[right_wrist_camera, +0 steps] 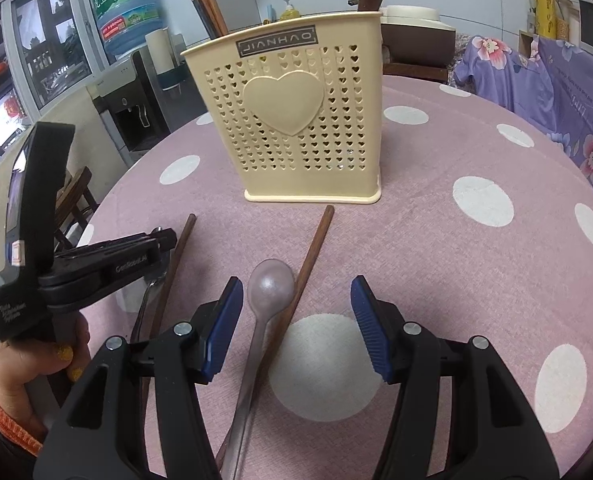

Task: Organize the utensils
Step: 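Grasp a metal spoon with the left gripper, then grasp the translucent plastic spoon with the right gripper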

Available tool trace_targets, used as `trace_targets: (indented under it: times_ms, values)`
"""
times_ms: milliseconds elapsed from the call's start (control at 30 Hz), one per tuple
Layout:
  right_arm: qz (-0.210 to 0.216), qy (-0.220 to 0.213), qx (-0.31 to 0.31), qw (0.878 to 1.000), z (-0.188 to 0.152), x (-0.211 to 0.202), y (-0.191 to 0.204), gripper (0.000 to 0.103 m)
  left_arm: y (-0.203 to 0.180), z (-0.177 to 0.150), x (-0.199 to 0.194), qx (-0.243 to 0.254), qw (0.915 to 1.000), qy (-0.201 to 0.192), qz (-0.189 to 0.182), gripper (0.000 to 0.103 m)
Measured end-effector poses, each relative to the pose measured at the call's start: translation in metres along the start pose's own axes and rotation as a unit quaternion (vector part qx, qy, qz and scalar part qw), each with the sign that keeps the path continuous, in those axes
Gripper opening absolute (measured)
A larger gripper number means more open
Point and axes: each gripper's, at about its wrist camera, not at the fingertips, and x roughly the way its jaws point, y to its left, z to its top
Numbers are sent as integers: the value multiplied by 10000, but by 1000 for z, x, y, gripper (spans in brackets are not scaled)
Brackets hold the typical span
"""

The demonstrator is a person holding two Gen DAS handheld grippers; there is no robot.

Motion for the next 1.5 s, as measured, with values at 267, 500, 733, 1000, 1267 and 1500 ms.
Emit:
trace_targets:
  times_ms: [267, 500, 733, 1000, 1267, 1500]
  values:
    - [-122, 262, -524, 9982, -13, 17, 32, 57, 8, -9, -3, -62, 9998, -60, -195, 34]
    - [-484, 438, -803, 9946, -12, 38, 40, 48, 14, -9, -9, -34, 9994, -140, -303, 34]
    - [-480, 424, -754, 9951, -7, 43, 42, 20, 21, -9, -11, -60, 9990, -120, -432, 33]
    - [-272, 384, -417, 9980, -9, 32, 24, 14, 21, -10, -14, -24, 9986, -153, -508, 33]
    - [-342, 252, -32, 9991, -13, 16, -10, 6, 22, -14, -13, -25, 9984, -110, -557, 33]
    - [-179, 329, 591, 9976, -12, 13, -37, 13, 25, -14, -16, -18, 9983, -145, -563, 33]
